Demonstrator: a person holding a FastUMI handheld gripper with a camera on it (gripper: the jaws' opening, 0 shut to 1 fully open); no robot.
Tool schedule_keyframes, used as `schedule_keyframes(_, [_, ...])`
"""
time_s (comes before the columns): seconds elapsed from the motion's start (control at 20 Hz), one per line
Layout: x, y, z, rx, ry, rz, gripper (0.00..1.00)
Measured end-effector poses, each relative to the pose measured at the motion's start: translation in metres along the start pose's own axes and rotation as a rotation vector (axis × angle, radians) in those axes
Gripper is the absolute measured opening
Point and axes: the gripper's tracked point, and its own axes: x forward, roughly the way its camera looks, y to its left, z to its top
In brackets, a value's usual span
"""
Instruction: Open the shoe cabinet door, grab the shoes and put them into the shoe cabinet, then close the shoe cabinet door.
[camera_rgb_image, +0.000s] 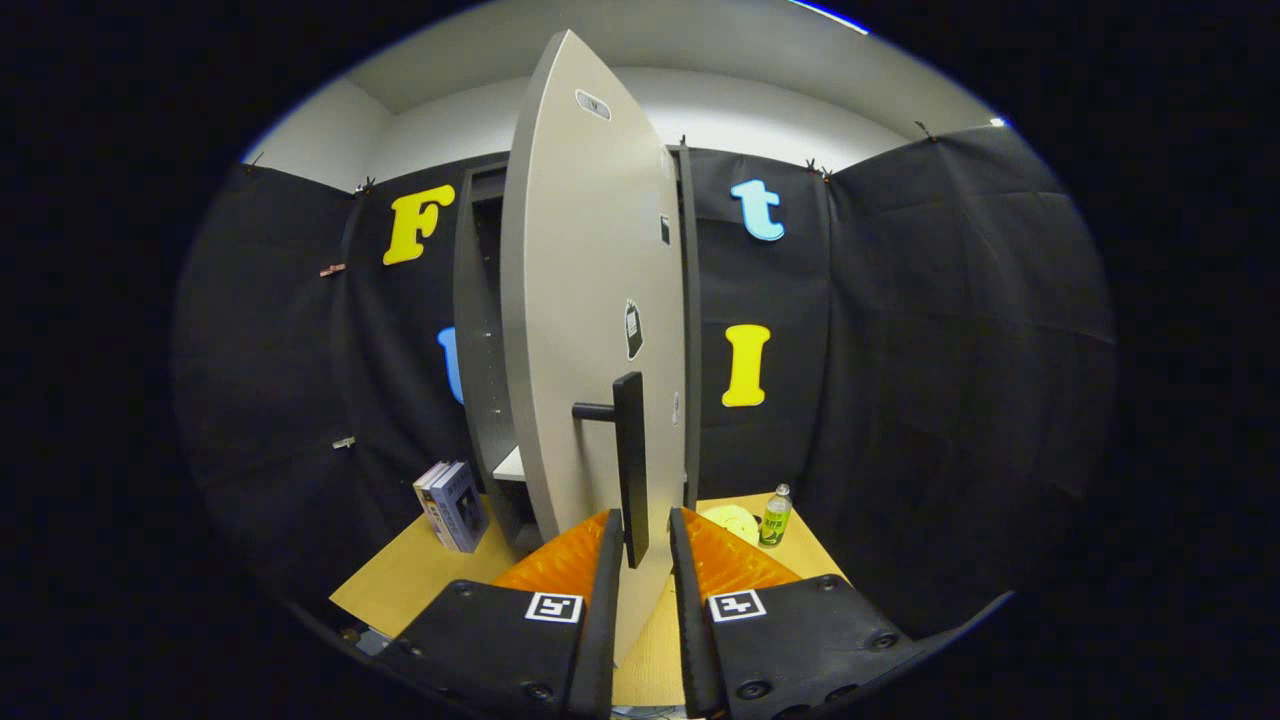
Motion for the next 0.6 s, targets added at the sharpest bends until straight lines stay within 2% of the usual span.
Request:
schedule_keyframes(0.25, [-0.021,-0.006,-0.016,0.001,0.015,0.001,0.32])
schedule_keyframes(0.45, [-0.025,0.023,-0.046,0.002,0.06,0.078,0.31])
schedule_keyframes(0.6, [-0.022,0.048,-0.087,-0.026,0.111,0.138,0.32])
